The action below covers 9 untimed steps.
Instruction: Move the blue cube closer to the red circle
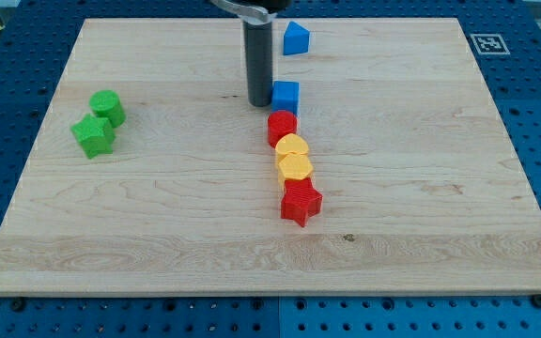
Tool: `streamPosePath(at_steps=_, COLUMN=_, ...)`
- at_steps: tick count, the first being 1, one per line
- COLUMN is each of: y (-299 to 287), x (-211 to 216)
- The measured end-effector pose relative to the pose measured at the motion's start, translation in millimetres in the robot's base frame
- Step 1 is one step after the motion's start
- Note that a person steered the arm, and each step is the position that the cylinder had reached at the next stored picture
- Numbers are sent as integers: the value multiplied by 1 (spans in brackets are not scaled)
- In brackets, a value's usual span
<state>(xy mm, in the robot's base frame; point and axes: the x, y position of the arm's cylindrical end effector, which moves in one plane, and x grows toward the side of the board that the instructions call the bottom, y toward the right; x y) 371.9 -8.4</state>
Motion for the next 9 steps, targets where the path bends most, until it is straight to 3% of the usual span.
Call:
streamPosePath(at_steps=2, y=24, x=1)
streamPosePath(at_steps=4, y=-31, x=-9)
streamPosePath(at_steps=5, y=-25, x=-39)
streamPosePath(at_steps=7, y=45, x=-27)
streamPosePath(at_steps=9, y=68, x=-24)
